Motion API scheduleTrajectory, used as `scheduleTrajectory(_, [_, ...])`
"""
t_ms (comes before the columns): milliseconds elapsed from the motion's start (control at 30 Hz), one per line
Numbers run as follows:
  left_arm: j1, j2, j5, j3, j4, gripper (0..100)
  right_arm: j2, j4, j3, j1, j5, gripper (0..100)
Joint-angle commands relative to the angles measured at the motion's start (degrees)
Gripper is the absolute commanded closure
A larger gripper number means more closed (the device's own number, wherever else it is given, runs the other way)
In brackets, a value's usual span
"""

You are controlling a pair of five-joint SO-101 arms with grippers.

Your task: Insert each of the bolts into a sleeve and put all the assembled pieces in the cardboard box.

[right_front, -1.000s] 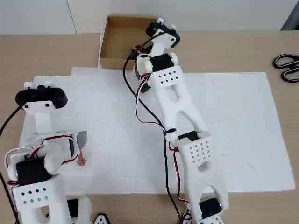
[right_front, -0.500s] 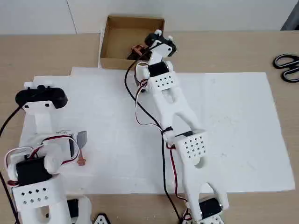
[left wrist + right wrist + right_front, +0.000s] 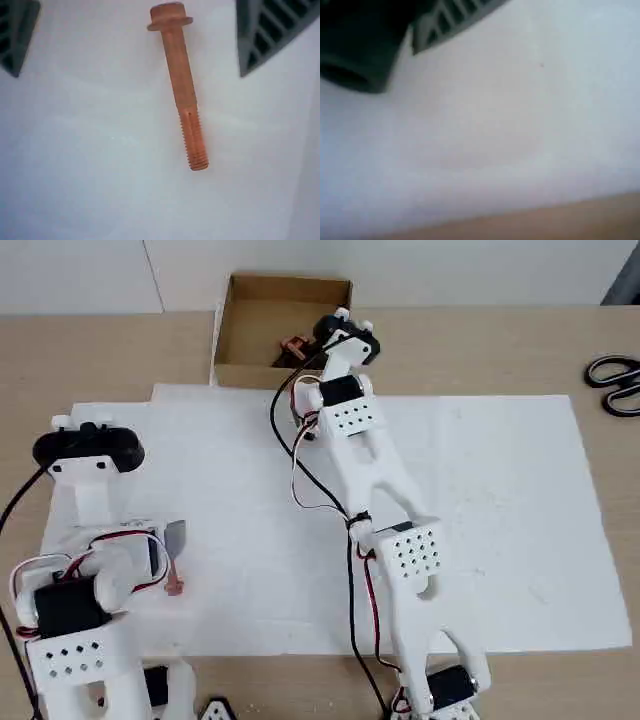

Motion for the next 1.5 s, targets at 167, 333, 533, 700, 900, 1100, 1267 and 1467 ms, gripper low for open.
scheduleTrajectory(167, [0.2,-0.8,0.5,-0.9,-1.1,74,-0.5,4.9,-5.6,0.8,2.9,99.5])
scheduleTrajectory(333, [0.2,-0.8,0.5,-0.9,-1.1,74,-0.4,21.8,-27.3,1.0,3.7,99.5])
scheduleTrajectory(533, [0.2,-0.7,0.5,-0.9,-1.1,74,-2.9,25.5,-39.0,5.5,12.0,99.5])
scheduleTrajectory(700, [0.2,-0.7,0.5,-0.9,-1.1,74,-11.9,26.2,-37.5,9.1,26.1,99.5])
scheduleTrajectory(900, [-0.1,-0.7,0.5,-0.9,-1.1,74,-21.2,26.3,-24.0,10.6,40.3,99.5])
scheduleTrajectory(1100, [-0.2,-0.7,0.6,-0.9,-1.1,74,-34.3,25.9,-2.0,10.4,40.0,99.2])
scheduleTrajectory(1267, [-0.1,-0.7,0.6,-0.9,-1.1,74,-39.3,25.8,11.7,11.3,40.0,99.2])
scheduleTrajectory(1467, [-0.2,-0.7,0.6,-0.9,-1.1,74,-36.0,25.4,21.1,14.0,39.8,99.1])
